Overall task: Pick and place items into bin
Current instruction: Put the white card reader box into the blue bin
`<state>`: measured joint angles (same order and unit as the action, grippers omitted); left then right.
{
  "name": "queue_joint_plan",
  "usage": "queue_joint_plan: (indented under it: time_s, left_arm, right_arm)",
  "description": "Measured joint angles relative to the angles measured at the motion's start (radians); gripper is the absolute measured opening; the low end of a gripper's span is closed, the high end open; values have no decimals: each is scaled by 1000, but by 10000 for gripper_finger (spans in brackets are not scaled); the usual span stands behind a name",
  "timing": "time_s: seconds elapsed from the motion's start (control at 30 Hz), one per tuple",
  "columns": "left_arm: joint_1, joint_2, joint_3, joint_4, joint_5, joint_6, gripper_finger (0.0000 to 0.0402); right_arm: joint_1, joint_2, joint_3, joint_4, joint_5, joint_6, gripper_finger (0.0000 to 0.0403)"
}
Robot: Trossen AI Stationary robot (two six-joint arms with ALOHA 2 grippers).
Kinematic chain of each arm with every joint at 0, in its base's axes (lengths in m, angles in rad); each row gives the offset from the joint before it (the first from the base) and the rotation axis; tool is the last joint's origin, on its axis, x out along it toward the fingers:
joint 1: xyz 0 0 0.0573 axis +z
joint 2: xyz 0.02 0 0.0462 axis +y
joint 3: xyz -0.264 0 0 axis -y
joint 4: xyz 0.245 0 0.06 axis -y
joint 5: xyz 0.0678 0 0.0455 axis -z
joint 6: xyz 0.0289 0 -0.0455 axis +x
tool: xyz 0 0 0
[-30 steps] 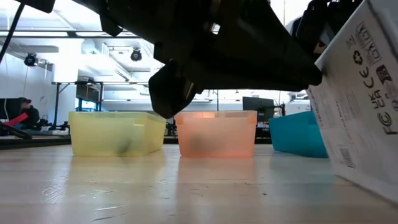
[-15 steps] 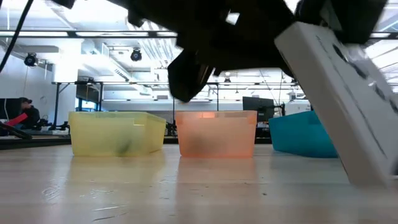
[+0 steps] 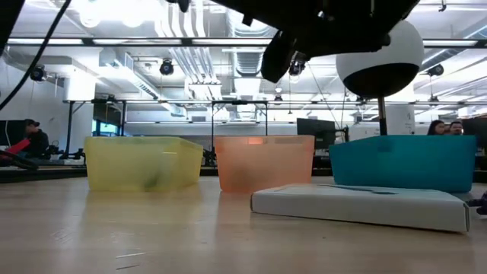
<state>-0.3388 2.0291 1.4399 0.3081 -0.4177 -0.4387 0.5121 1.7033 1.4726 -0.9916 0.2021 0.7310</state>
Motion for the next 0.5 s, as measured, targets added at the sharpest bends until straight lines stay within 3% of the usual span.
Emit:
queue_joint_plan:
  time_s: [0.1,0.2,0.3,0.5]
  left_arm:
    - [36,-28,10,-94,43,29,11]
    - [34,-79,-6,-304,130,-9,11]
    - [-35,-106,-59,-411,153,-60,11]
    - [-178,-115,-82,-344,142,-176,11]
  right_arm:
    - [-4,-46,-11,-101,45,70,203]
    - [-4,-78,-49,-150,44,82,203]
    - [8,-93,-114,-85,7,84,203]
    - [-8,-85,-292,230,-110,61,203]
